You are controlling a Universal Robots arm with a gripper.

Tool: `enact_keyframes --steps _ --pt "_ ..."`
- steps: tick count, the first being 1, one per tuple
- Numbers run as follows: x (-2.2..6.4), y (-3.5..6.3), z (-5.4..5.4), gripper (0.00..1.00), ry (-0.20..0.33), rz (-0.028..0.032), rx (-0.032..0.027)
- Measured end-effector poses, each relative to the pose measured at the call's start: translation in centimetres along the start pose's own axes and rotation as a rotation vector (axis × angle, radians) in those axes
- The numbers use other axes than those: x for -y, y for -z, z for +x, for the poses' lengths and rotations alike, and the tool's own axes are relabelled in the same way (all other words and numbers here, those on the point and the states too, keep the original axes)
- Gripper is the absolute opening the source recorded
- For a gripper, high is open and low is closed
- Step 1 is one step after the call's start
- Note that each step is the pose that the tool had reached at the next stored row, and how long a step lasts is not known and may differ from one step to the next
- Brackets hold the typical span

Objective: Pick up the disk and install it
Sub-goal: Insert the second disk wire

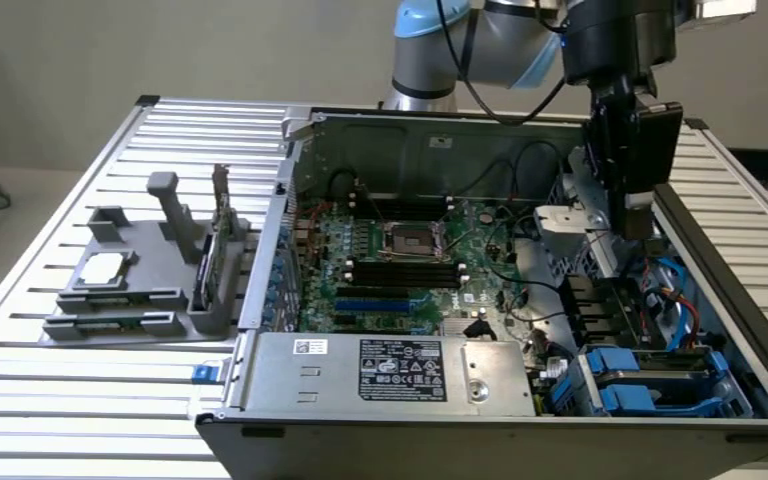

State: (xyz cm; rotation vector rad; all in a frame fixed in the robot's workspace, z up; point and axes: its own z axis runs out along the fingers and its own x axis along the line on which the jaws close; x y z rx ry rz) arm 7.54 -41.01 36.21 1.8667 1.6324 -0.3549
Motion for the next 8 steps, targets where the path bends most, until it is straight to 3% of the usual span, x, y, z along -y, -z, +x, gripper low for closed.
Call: enact_keyframes --steps 3,8 --pt "-0.05 -0.17 0.2 0.32 0.0 -0.0024 0.0155" --pt "-0.12 -0.8 0.71 0.32 -0.002 -0.0007 0.0208"
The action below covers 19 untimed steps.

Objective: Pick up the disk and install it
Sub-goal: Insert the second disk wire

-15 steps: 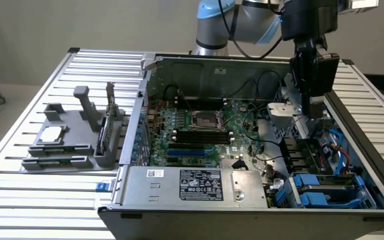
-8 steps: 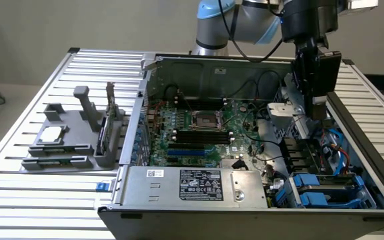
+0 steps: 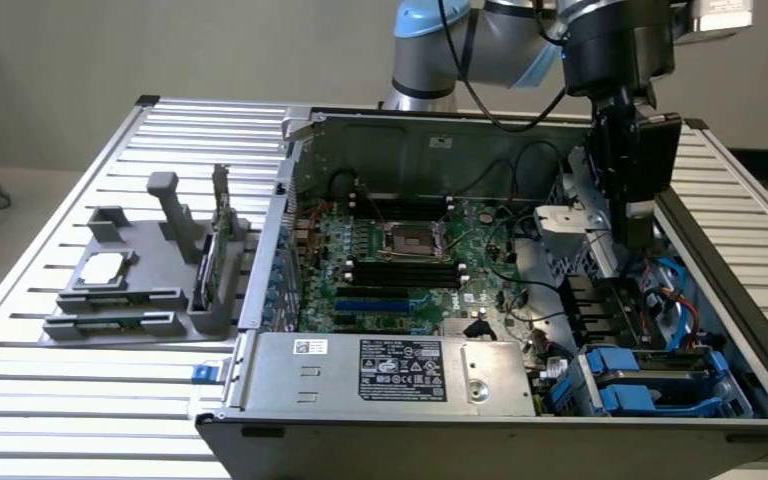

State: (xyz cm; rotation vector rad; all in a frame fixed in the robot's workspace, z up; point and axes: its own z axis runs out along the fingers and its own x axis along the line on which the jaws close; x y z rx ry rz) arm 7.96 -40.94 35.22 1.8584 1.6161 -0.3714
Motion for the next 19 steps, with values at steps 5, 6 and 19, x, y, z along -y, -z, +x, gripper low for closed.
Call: enact_keyframes --steps 5,6,19 --pt "-0.19 -0.01 0.17 0.32 0.0 -0.0013 0.021" --pt "-0.22 -0.02 0.19 0.32 0.0 -0.0011 0.0241" --pt "-0.71 -0.33 0.46 0.17 -0.005 0.001 0.0623"
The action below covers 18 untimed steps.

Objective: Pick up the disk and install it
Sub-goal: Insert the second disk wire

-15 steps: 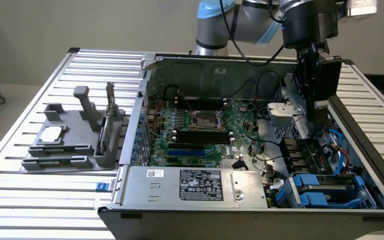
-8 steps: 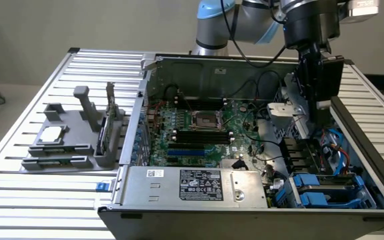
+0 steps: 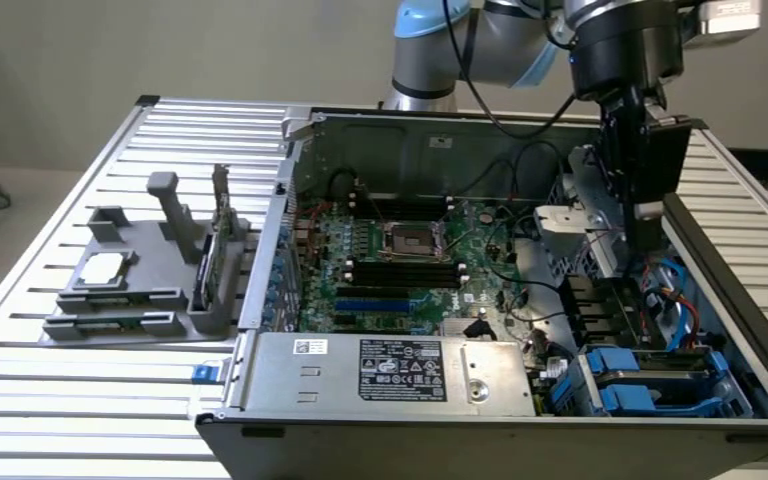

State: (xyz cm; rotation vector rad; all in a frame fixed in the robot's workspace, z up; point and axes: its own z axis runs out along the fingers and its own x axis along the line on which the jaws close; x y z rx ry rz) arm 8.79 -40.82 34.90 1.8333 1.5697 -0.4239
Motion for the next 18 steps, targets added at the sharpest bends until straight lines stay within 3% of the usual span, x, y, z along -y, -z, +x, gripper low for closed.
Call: enact_keyframes --steps 12,14,18 --pt "-1.01 -2.28 1.0 0.17 -0.004 0.0049 0.0013" --pt "-1.06 -2.75 0.8 0.17 0.0 0.0098 0.0001" --pt "-1.06 -3.3 0.4 0.17 0.013 0.0267 -0.0054"
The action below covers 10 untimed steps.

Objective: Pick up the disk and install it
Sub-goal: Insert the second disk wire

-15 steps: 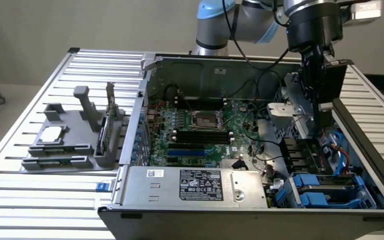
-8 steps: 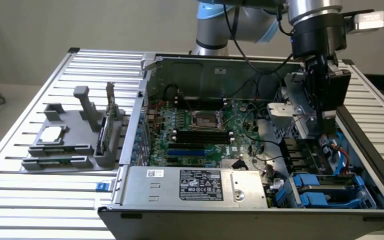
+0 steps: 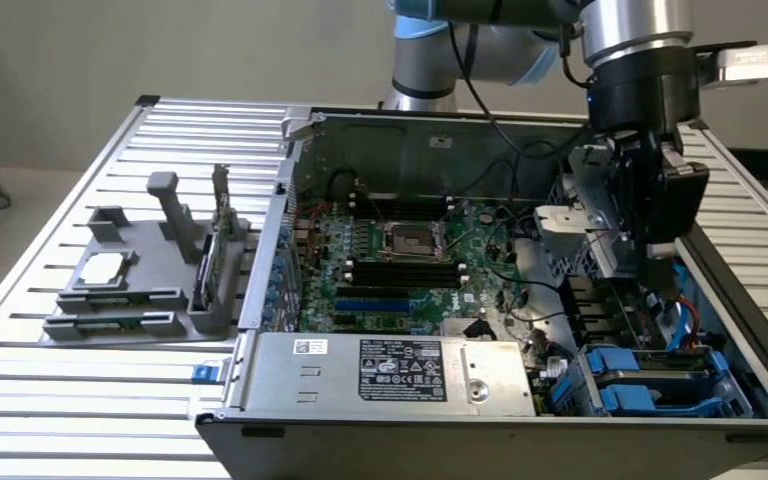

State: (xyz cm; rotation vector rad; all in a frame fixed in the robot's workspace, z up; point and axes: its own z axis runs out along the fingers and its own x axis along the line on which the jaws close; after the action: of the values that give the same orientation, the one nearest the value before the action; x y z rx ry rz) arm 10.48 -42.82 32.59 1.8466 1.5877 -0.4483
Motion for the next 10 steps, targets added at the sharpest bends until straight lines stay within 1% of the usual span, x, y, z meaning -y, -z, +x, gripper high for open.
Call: enact_keyframes --steps 3,7,9,10 --pt "0.01 -0.28 -0.2 0.17 0.013 0.0144 -0.0015" --pt "0.0 -0.78 -0.4 0.17 0.028 0.0322 -0.004" --pt "-0.05 -1.06 -0.6 0.17 0.033 0.0402 -0.0078" --pt "-0.11 -1.17 -0.6 0.17 0.036 0.0448 -0.0118"
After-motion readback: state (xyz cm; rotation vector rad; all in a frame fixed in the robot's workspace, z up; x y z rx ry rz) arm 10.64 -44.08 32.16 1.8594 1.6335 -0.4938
